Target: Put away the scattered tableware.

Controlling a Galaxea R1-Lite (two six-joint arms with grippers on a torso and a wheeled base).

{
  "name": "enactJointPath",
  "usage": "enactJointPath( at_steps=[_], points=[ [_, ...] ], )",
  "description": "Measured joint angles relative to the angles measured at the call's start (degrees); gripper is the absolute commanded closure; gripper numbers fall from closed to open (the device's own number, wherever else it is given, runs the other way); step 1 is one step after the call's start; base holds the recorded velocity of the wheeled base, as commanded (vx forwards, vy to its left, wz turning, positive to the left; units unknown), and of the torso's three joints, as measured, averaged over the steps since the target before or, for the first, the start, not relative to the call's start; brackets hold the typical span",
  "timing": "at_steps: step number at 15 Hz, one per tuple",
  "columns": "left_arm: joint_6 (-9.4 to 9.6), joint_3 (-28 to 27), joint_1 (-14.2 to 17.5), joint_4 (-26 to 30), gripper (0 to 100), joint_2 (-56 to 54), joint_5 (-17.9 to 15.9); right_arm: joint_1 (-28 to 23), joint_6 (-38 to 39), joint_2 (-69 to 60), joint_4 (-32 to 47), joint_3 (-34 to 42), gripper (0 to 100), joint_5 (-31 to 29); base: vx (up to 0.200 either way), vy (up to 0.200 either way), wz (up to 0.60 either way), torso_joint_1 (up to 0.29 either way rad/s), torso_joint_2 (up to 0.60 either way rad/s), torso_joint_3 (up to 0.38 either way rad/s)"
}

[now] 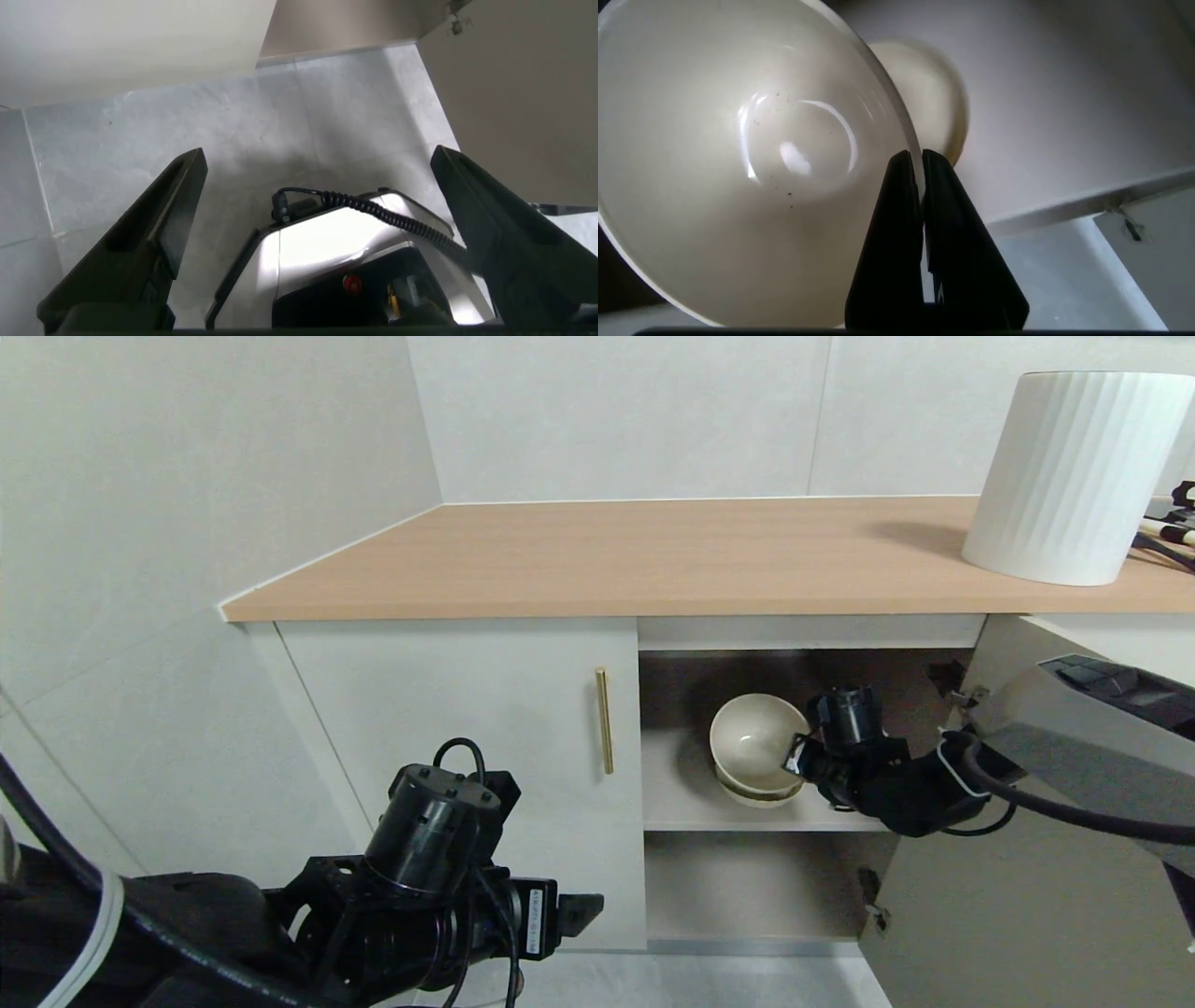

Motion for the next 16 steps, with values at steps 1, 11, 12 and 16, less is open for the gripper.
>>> enactJointPath(
  at_steps=[1,11,12,16],
  points=[
    [0.00,0.0,0.0,0.0,0,0.0,0.0,-0.3,0.0,0.8,0.0,-0.9,100,0.0,0.000,0.000,0.00,0.000,0.00,0.000],
    [0.00,0.0,0.0,0.0,0,0.0,0.0,-1.6,-0.1,6.1,1.5,-6.3,100,-0.1,0.000,0.000,0.00,0.000,0.00,0.000],
    [0.00,0.0,0.0,0.0,0,0.0,0.0,-1.6,-0.1,6.3,1.9,-6.3,100,-0.1,0.000,0.000,0.00,0.000,0.00,0.000],
    [0.00,0.0,0.0,0.0,0,0.0,0.0,-1.6,-0.1,6.7,2.2,-6.5,0,-0.1,0.000,0.000,0.00,0.000,0.00,0.000]
  ],
)
